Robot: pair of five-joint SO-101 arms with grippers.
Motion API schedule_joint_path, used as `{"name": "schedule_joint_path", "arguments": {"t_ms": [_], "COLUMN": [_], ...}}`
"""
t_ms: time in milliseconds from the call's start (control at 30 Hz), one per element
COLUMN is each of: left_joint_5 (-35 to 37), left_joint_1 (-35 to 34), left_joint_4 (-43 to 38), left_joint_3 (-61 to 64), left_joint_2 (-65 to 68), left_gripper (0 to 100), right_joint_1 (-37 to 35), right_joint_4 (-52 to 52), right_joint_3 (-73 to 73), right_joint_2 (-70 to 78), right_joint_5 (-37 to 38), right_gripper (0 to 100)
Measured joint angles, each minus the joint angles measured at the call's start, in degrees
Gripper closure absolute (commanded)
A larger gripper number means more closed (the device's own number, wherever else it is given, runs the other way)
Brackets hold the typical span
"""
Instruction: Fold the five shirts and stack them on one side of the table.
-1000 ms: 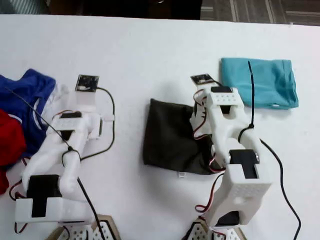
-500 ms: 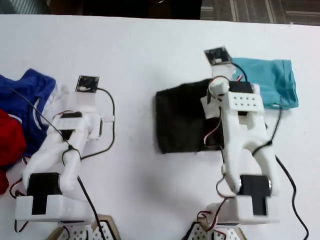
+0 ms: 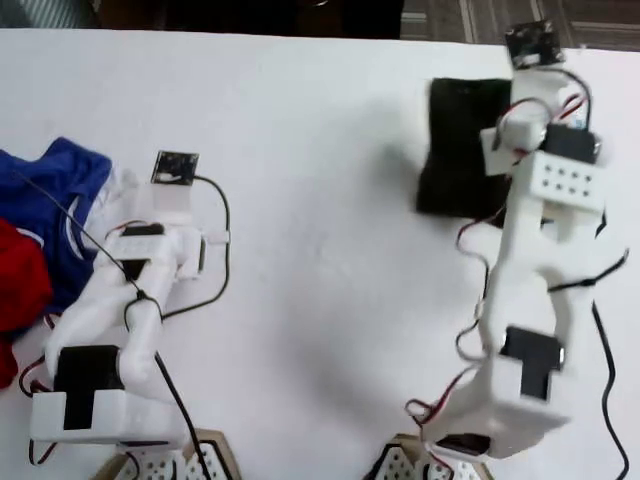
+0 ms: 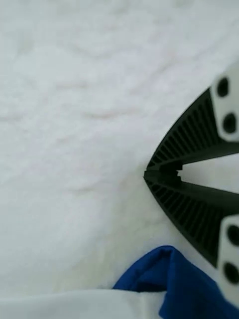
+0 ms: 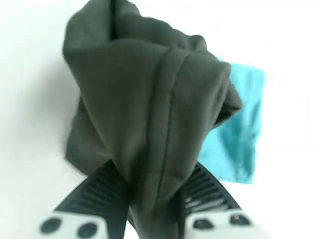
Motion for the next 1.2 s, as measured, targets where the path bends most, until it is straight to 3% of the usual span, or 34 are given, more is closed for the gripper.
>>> {"name": "schedule_joint_path", "arguments": {"t_ms": [500,833,900,1067,1200], "left_joint_5": [0.0,0.0,0.0,0.0,0.0], "left_joint_1": [0.0,0.0,0.0,0.0,0.0], "left_joint_4": [0.0,0.0,0.0,0.0,0.0], "left_joint_3": [0.0,0.0,0.0,0.0,0.0], "left_joint_2": [0.0,0.0,0.0,0.0,0.0], "left_gripper": [97,97,97,97,97], "right_joint_1": [8.5,9.8,10.4,10.6,11.4], "right_joint_4": [9.7,5.2,3.7,3.2,3.0], "right_joint_3": [-53.2,-63.3,-63.3,-63.3,-63.3], "right_joint_2": [43.5,56.7,57.7,57.9,57.9], "right_joint_5": [11.6,17.1,17.1,17.3,17.2], "right_gripper": [97.8,97.2,92.1,64.4,63.5]}}
